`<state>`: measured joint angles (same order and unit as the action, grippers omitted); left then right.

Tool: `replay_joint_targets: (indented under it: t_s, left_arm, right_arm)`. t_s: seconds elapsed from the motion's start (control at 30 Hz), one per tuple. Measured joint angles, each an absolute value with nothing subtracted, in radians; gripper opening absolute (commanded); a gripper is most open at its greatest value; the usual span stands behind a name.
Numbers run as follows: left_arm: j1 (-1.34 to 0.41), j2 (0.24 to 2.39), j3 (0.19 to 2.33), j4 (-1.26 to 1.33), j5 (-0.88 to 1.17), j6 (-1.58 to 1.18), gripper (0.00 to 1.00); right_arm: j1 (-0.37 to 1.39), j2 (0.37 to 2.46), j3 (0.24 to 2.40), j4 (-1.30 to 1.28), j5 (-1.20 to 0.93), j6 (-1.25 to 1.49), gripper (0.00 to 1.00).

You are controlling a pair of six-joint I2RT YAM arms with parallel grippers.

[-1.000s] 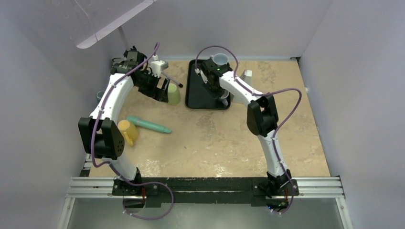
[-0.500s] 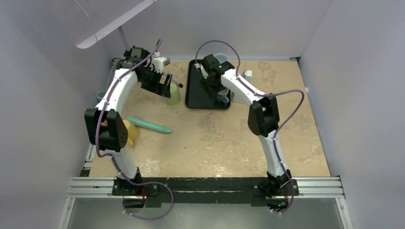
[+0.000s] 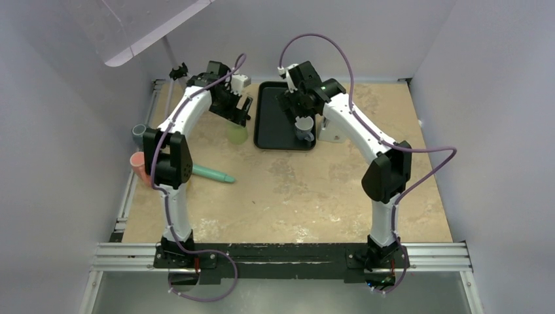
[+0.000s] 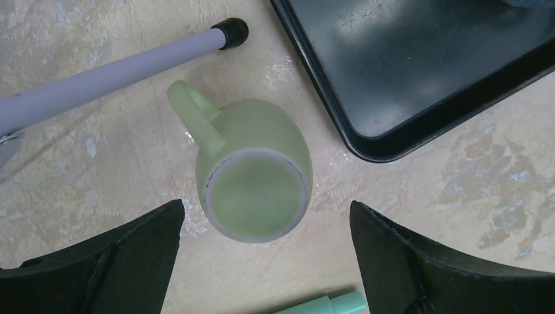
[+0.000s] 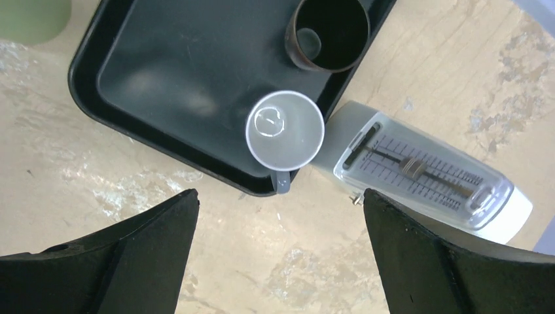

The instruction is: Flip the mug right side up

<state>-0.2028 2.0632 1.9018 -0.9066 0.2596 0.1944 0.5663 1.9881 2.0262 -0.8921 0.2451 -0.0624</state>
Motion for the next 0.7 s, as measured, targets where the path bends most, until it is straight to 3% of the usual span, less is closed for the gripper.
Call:
replay_joint_targets:
  t_s: [0.17,0.3,0.57,0.7]
  left_arm:
    - [-0.229,2.097,1.908,-0.896,0.222,0.249,0.71]
    - [-0.232,2.080,1.866,-0.869,0.233,0.320,0.59]
    - [-0.232,1.957,1.694,-0.856,0.294,0.529,0.53]
    - [-0.229,1.885,1.602,-0.896,0.366,0.712,0.59]
  right_arm:
    - [0.566,1.972,1.961,-0.886,0.247,-0.060,0.99]
    - [0.566,1.973,1.929,-0.889,0.247,-0.059,0.99]
    - [0.566,1.962,1.889,-0.860,0.244,-0.059,0.99]
    - [0.566,1.942,1.853,-0.836,0.242,-0.059,0.99]
